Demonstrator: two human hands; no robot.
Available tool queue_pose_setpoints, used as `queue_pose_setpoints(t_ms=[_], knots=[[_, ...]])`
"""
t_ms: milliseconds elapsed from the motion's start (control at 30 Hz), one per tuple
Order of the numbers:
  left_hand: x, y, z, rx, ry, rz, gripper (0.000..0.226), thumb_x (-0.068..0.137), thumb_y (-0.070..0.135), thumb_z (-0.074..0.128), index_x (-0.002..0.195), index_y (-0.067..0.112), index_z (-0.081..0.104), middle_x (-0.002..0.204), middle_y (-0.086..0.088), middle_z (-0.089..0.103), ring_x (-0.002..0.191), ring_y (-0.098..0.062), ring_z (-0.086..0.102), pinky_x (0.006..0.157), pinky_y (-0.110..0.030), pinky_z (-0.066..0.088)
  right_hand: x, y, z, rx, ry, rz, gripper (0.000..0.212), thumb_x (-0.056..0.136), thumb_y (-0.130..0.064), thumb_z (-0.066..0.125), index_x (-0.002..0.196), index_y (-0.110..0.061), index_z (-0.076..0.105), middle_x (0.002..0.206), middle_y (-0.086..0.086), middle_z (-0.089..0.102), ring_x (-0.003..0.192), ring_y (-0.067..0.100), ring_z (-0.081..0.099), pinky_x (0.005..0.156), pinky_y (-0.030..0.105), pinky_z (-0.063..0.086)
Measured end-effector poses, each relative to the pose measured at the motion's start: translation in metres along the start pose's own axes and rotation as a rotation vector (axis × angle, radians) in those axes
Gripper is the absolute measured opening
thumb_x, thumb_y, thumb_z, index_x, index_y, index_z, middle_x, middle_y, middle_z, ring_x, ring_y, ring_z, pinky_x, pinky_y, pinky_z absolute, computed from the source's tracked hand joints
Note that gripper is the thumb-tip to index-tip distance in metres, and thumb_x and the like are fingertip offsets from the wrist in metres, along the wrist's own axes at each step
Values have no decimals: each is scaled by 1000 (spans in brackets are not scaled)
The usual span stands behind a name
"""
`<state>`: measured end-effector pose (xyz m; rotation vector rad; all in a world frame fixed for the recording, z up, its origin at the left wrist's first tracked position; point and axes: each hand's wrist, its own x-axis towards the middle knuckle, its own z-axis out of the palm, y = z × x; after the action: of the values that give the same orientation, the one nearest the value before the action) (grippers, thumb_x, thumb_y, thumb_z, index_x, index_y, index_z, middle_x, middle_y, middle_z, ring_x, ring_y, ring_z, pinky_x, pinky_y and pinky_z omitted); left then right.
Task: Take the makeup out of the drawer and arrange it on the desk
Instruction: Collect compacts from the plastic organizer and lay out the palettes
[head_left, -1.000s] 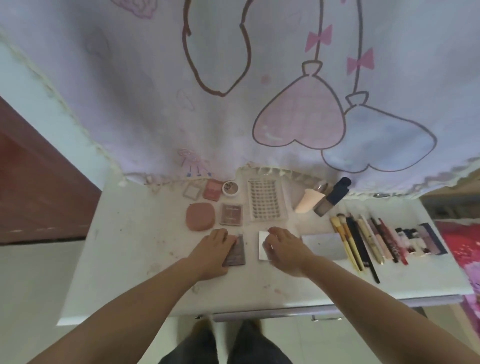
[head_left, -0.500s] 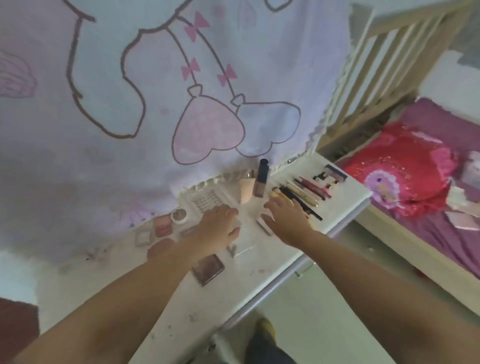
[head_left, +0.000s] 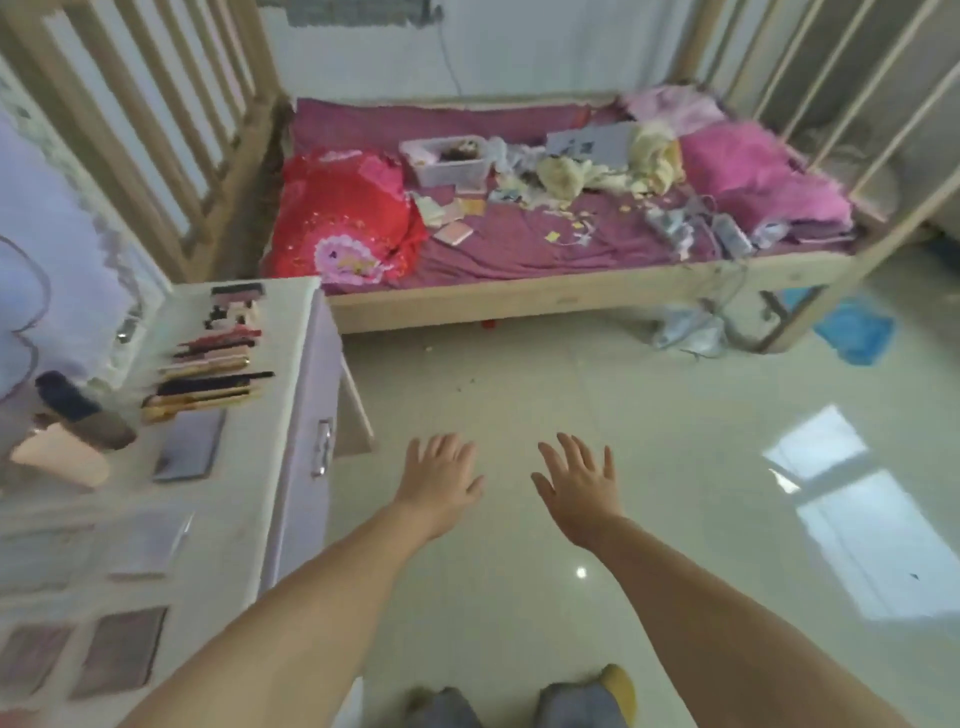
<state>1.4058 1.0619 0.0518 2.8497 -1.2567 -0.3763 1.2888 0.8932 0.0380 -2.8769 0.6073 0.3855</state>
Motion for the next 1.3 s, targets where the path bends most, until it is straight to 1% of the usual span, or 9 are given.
queue_pose_setpoints(t_ms=[133,233,333,467,600,700,933,1100,1300], knots=[[20,103,21,32,-106,162,56,95,50,30,143,22,28,149,-6,27,139,-25,20,112,-51,10,-71,93,25,88,-48,264,55,100,-48,16,150,-27,10,159,2,5,147,18,0,115,54,-4],[28,189,40,90,-161,281,55,94,50,30,141,21,30,149,-7,28,139,-25,21,112,-53,7,-131,161,41,163,-54,414,55,100,-48,15,150,-28,10,159,0,5,147,16,-1,115,53,-4],[25,290,60,140,-191,399,53,94,51,30,138,21,34,146,-6,32,137,-24,24,112,-54,8,-203,238,61,210,-74,537,55,100,-48,14,150,-27,11,159,1,5,147,17,-1,116,52,-3],[14,428,78,202,-281,584,56,95,51,28,142,21,29,152,-8,22,141,-24,16,113,-57,4,-294,335,77,288,-47,763,54,100,-49,15,149,-27,16,159,3,9,146,19,4,115,52,0],[15,552,78,226,-271,741,56,96,50,28,144,21,26,154,-9,19,142,-24,13,113,-56,1,-365,410,81,336,-7,959,52,100,-48,17,148,-26,19,158,4,12,146,20,8,114,53,5],[17,626,83,264,-276,855,57,96,51,28,144,22,25,155,-9,18,142,-24,12,113,-55,0,-402,455,85,346,4,1073,53,100,-47,17,148,-25,20,158,5,14,145,22,12,114,53,8],[59,764,104,353,-297,990,60,96,53,24,146,21,20,156,-9,13,144,-25,7,113,-57,-3,-437,567,90,382,4,1214,51,100,-46,20,146,-24,24,157,6,18,144,22,15,112,54,11],[127,874,104,358,-295,1060,60,96,52,24,146,21,19,156,-8,12,144,-24,6,113,-57,-3,-431,689,76,382,1,1288,52,100,-47,19,147,-25,23,157,5,17,144,20,16,111,55,12],[219,1006,75,389,-273,1126,56,96,50,26,144,21,23,155,-9,14,144,-24,7,113,-57,-3,-408,831,32,406,58,1326,50,100,-46,20,145,-25,27,156,5,21,143,19,18,111,53,14]])
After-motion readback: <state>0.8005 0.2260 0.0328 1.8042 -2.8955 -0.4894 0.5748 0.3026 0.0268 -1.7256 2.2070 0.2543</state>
